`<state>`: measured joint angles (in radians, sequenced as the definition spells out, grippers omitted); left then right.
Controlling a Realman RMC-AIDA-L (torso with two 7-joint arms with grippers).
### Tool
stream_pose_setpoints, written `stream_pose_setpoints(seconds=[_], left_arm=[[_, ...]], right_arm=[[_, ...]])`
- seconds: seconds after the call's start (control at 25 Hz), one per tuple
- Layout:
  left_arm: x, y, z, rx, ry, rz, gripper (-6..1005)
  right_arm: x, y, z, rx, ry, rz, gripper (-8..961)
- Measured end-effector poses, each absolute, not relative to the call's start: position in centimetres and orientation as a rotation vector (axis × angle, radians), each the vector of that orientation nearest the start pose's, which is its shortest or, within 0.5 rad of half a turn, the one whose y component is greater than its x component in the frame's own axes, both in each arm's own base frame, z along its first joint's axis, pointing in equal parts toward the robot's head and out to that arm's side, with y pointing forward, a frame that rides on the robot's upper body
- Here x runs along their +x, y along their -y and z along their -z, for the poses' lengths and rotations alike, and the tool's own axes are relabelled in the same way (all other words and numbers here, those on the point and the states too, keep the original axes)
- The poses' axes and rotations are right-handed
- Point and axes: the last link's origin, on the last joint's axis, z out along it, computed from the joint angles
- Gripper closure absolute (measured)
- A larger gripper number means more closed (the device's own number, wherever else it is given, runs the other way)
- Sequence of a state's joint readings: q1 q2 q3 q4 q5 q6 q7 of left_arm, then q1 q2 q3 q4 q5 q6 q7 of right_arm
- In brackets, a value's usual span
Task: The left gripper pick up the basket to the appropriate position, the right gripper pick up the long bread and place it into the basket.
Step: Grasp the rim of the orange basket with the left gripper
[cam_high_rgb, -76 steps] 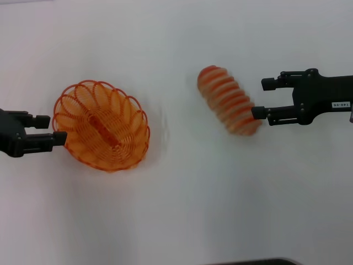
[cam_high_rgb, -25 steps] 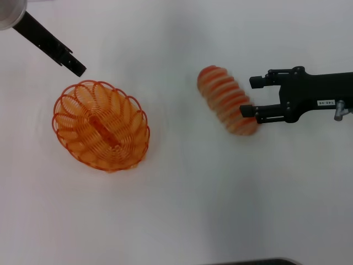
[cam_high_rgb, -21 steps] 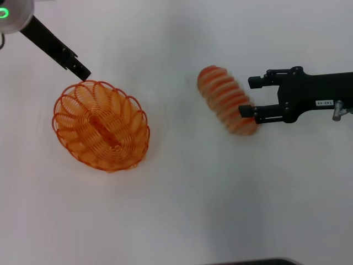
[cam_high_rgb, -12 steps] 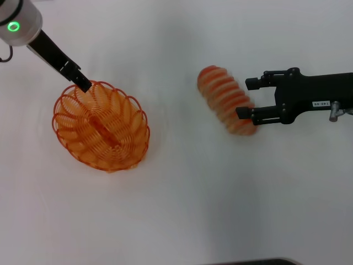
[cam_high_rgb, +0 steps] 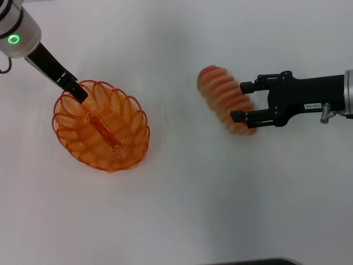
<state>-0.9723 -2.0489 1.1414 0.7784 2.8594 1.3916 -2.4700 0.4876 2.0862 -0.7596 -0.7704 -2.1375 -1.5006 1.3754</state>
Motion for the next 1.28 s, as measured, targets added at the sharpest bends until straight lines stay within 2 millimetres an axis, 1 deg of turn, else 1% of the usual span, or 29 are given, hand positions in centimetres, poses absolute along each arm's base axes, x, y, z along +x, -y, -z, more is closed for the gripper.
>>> stream_pose_setpoints(seconds=[0.4, 0.64, 0.76, 1.04, 1.28], left_arm=[[-19.7, -41.9, 0.9, -2.481, 0.941, -0.753, 187], [-19.9, -41.5, 1.6, -2.498, 0.913, -0.808, 213], [-19.6, -41.3, 2.0, -2.508, 0.890, -0.830, 275], [-19.2, -41.6, 2.2, -2.508, 0.867, -0.797, 420], [-19.1, -41.7, 2.2, -2.509, 0.865, -0.790, 666]], right_arm=[[28.1, -32.6, 0.1, -2.785, -0.537, -0.391, 164], [28.2, -32.6, 0.2, -2.784, -0.541, -0.390, 164], [28.2, -32.5, 0.2, -2.783, -0.541, -0.389, 164], [28.4, -32.3, 0.3, -2.783, -0.545, -0.391, 164], [28.6, -32.2, 0.4, -2.781, -0.553, -0.394, 164]])
